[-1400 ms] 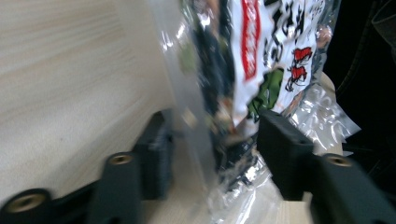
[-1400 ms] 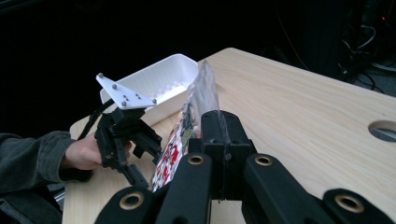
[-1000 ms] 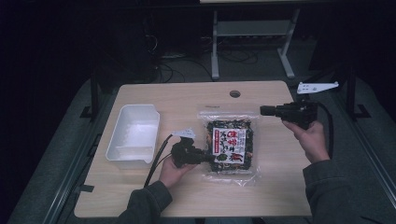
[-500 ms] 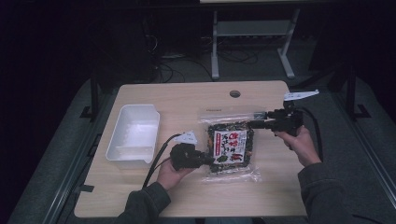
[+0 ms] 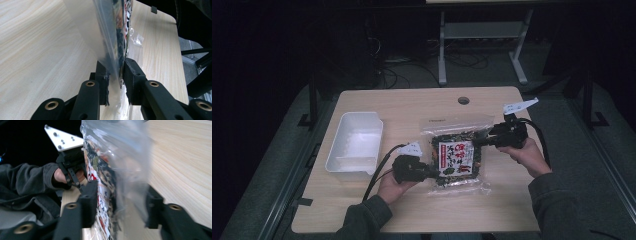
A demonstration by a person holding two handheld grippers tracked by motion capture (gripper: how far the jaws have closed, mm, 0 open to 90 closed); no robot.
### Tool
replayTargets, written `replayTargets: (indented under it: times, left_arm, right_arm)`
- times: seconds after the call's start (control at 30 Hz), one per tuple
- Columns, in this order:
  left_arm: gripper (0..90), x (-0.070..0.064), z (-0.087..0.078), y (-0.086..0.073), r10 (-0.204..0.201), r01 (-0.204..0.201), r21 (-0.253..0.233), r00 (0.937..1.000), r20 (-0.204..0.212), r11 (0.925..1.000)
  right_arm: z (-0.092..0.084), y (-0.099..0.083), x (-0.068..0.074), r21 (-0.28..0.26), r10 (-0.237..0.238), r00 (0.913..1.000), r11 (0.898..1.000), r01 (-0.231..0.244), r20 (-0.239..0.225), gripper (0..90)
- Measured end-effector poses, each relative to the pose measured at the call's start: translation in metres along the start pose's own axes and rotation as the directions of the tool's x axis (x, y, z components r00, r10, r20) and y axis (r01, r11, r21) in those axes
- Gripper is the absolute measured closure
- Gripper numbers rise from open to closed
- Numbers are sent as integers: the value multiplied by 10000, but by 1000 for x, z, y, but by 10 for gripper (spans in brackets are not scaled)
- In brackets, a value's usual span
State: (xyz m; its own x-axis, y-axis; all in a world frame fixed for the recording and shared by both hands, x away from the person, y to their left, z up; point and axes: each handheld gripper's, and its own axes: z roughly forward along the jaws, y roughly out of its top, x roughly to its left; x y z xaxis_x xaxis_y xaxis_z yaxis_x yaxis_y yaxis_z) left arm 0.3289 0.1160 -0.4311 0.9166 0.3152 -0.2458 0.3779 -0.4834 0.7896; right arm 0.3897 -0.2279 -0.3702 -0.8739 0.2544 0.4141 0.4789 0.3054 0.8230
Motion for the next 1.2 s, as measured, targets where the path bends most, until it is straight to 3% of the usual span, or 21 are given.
replayTargets:
  times: [0.17, 0.3, 0.63, 0.83, 1.0, 1.2]
  left_arm:
    - [735, 0, -2, 0, 13, -13, -12, 10000, 8, 10000]
    - [711, 1, -3, 0, -13, 13, -12, 10000, 16, 10000]
    - [678, 1, -5, 1, 16, -15, -26, 10000, 96, 10000]
    - [602, -5, -10, 1, 307, -308, -13, 9986, -441, 9995]
    - [548, -7, -15, 0, 291, -293, -10, 9968, -743, 9996]
    - [505, -11, -20, -1, 365, -360, 66, 9924, -1179, 9993]
  right_arm:
    - [-5, 1, 6, 158, -123, 9997, 9998, 126, -205, 695]
    - [-8, 0, 11, 460, 226, 9982, 9987, -201, -546, 741]
    - [-11, 1, 27, 554, -14, 9998, 9985, 26, -215, 757]
    - [-13, -6, 32, 63, 81, 9998, 9999, -82, 173, 773]
    - [-15, -10, 36, -162, 205, 9993, 9997, -200, 313, 776]
    - [-19, -12, 49, -518, 309, 9964, 9983, -268, 795, 778]
